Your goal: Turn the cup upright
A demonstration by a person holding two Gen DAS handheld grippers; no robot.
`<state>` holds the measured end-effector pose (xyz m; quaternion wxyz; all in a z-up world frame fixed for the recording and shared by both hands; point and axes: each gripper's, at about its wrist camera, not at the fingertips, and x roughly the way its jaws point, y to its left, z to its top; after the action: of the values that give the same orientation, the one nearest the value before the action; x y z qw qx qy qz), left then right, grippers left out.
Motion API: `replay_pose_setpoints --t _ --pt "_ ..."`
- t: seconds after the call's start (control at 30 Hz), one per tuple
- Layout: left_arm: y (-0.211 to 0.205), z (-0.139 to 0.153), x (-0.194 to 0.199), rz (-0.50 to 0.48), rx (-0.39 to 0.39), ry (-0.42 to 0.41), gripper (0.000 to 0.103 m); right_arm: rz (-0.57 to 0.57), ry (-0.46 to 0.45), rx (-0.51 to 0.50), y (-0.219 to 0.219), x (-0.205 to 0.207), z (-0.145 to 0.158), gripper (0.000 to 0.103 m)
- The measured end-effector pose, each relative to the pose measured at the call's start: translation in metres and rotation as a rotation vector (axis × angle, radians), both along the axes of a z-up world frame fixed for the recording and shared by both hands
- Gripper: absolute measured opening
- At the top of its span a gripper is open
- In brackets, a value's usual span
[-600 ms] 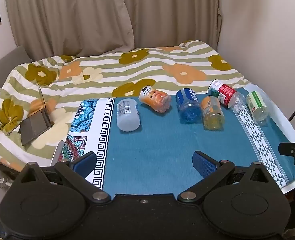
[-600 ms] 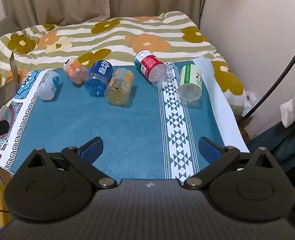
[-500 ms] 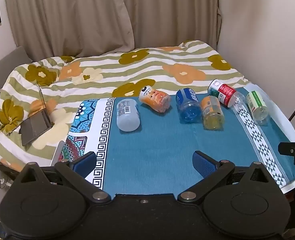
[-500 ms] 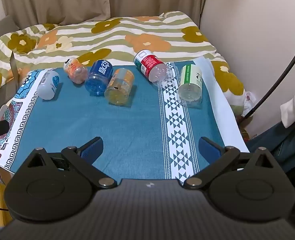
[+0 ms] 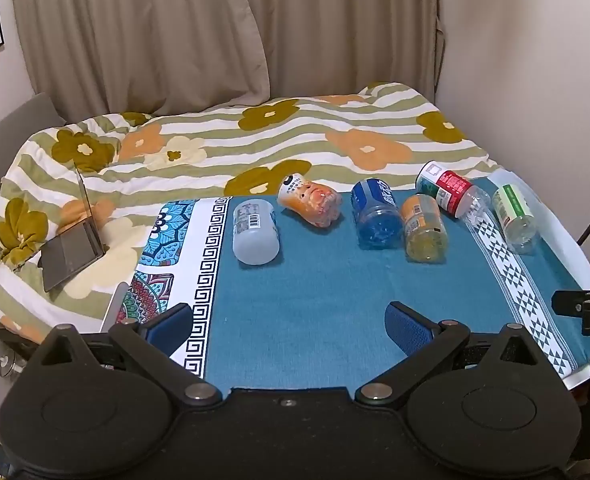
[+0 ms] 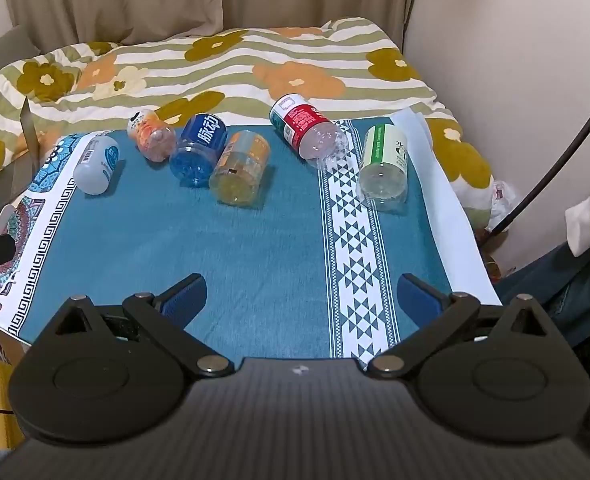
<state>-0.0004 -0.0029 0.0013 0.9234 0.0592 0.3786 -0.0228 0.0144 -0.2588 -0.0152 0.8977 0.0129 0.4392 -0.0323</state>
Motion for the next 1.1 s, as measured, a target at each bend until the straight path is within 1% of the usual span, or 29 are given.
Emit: replay_pose_setpoints --t 1.1 --pt "0.0013 -0.0002 0.0044 0.005 0.001 0.002 0.103 0.007 0.008 -0.009 0.0010 0.0023 -0.0030 0.103"
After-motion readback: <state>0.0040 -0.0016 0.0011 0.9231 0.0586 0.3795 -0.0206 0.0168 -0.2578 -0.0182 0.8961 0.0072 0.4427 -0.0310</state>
